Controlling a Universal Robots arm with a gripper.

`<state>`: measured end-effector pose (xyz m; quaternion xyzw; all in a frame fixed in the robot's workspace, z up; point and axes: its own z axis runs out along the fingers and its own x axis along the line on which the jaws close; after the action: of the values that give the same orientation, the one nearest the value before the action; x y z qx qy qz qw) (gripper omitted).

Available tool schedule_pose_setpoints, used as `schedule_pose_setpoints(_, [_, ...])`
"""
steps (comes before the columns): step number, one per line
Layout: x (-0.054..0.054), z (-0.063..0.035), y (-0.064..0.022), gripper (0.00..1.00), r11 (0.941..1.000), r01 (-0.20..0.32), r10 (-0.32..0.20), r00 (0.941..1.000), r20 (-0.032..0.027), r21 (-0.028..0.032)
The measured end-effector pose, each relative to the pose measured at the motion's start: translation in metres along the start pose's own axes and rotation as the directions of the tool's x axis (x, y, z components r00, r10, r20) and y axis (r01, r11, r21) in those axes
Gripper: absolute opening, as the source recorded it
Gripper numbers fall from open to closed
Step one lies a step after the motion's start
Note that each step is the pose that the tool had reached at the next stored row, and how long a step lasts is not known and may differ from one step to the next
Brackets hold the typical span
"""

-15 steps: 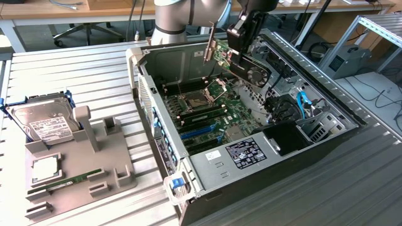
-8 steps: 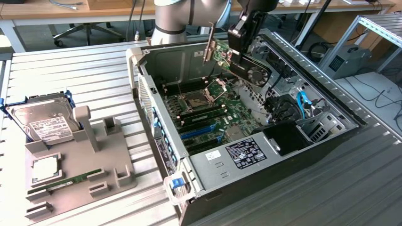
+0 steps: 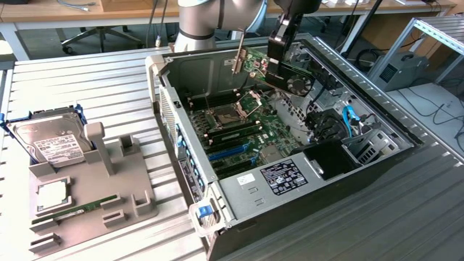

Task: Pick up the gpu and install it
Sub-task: 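Insert the gpu into the slot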

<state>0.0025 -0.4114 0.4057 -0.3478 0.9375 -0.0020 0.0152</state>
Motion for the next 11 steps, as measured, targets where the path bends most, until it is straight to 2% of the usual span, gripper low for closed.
schedule_pose_setpoints(11, [0.0, 0.0, 0.0, 0.27, 0.9987, 0.051, -0.051, 0.9987, 0.0008, -0.0014])
